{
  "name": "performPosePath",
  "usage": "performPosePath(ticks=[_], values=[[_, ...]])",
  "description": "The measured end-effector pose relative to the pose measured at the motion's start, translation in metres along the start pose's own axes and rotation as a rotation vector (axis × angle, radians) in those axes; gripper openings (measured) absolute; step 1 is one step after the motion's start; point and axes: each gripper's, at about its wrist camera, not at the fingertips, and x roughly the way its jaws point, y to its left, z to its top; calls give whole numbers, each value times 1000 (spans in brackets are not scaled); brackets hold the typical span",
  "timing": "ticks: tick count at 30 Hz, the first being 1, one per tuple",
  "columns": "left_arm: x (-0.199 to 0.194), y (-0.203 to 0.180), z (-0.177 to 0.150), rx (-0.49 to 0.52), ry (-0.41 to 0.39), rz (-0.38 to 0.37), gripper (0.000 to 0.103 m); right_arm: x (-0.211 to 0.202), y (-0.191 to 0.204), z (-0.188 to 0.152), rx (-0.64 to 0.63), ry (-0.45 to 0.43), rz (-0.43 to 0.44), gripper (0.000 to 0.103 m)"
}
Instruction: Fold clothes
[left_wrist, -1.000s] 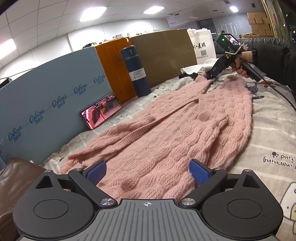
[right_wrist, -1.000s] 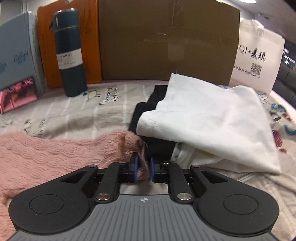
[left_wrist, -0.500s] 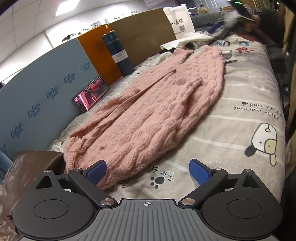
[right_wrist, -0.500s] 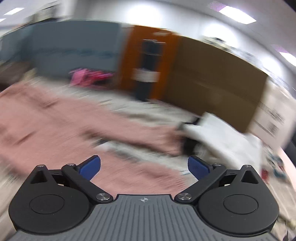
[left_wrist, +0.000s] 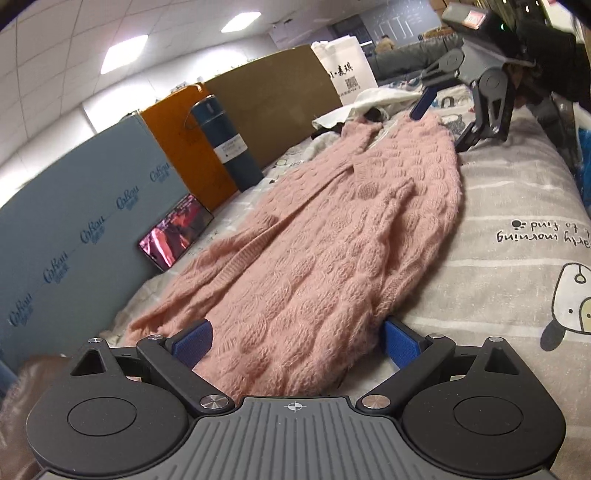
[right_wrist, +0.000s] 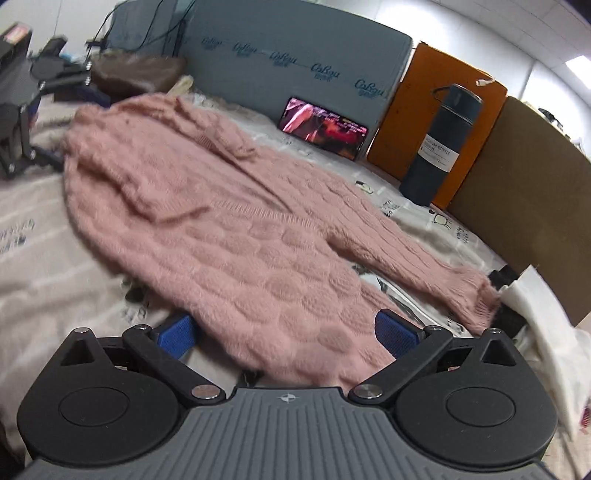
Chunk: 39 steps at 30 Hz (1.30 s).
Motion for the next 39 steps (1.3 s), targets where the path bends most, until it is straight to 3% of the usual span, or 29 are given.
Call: performPosePath(ticks=[1, 3, 6, 7, 8, 10, 14, 17, 25, 28, 30, 31, 32, 33, 36, 38, 39], values=[[-1, 3, -2, -16, -4, -14, 83, 1, -1, 0, 10, -8, 4, 98], [-5, 5, -6, -21, -4, 4, 61, 4, -3, 1, 30, -23, 11, 94], [-13, 6, -14, -42, -21, 68, 39, 7, -7, 1, 67, -49, 28, 70], [-14, 6, -15, -49, -28, 73, 34, 4, -12, -1, 98, -66, 51, 52], [-15, 7, -14, -52, -33, 78, 21, 2, -17, -3, 132, -87, 79, 33], [-15, 13, -11, -83, -56, 81, 16, 0, -30, -1, 194, -150, 101, 21], [-8, 36, 0, -196, -111, 160, 16, 4, -56, 15, 264, -273, 102, 14], [6, 58, 9, -322, -125, 231, 16, 21, -69, 35, 265, -305, 82, 11], [53, 100, 20, -432, -39, 295, 16, 90, -96, 67, 268, -252, 55, 9], [63, 108, 19, -469, -10, 314, 22, 103, -98, 71, 261, -226, 36, 9], [69, 111, 17, -504, 11, 340, 38, 97, -101, 68, 303, -245, -9, 14], [72, 112, 16, -522, 21, 352, 44, 93, -102, 67, 324, -254, -31, 22], [76, 114, 16, -540, 31, 365, 58, 90, -104, 65, 345, -263, -54, 36], [77, 115, 15, -561, 35, 387, 68, 87, -105, 64, 367, -273, -77, 39], [68, 120, 13, -631, 5, 420, 74, 77, -109, 59, 430, -300, -145, 49], [54, 125, 12, -702, -36, 428, 76, 71, -112, 56, 472, -319, -191, 68], [45, 127, 12, -747, -60, 431, 82, 67, -114, 55, 493, -328, -214, 72]])
